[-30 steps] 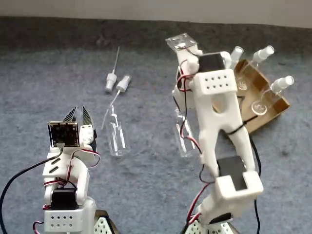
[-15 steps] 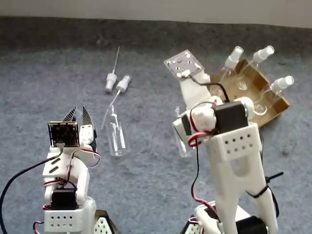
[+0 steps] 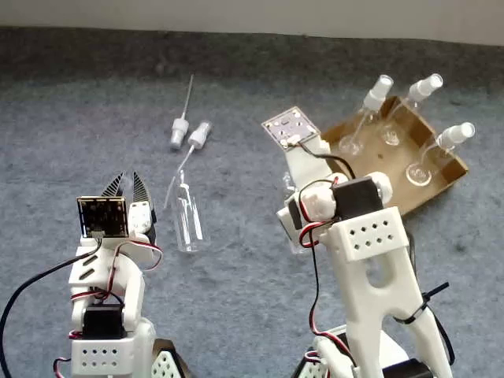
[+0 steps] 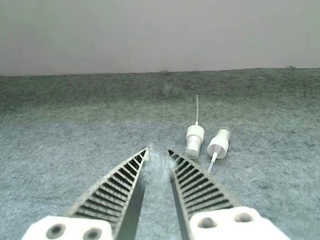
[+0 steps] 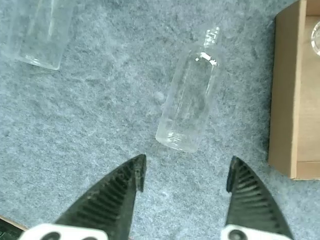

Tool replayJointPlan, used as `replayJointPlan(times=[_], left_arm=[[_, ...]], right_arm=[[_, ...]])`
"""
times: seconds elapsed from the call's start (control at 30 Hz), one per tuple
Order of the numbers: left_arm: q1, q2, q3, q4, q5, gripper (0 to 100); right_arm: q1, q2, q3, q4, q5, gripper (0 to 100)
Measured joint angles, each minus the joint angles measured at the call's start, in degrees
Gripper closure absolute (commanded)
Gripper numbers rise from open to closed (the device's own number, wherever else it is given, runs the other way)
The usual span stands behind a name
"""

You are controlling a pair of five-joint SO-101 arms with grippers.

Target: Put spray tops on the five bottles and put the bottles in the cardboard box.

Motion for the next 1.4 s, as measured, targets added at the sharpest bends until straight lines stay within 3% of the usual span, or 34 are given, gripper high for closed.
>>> replayJointPlan(times=[0.2, 0.4, 0.63, 0.87, 0.97, 1.3, 1.4], left_arm=[[0.00, 0.00, 0.00, 0.00, 0.00, 99], [0.00, 0.00, 0.00, 0.00, 0.00, 99], [0.00, 0.00, 0.00, 0.00, 0.00, 99], [0.00, 0.00, 0.00, 0.00, 0.00, 99], [0.00, 0.00, 0.00, 0.00, 0.00, 99], [0.00, 0.00, 0.00, 0.00, 0.00, 99], [0.00, 0.00, 0.00, 0.00, 0.00, 99]], right_arm=[[-0.18, -10.46, 0.62, 0.53, 0.00, 79.6], [-0.26, -22.51, 0.70, 0.53, 0.00, 91.1], [-0.44, -25.49, 6.51, -4.48, 0.00, 99.5], [-0.44, -24.97, 25.85, -23.47, 0.00, 99.1], [-0.09, -24.79, 30.33, -26.64, 0.00, 99.1], [3.60, -7.21, 23.65, -27.43, 0.00, 98.7], [3.69, 0.79, 19.43, -27.43, 0.00, 91.1]])
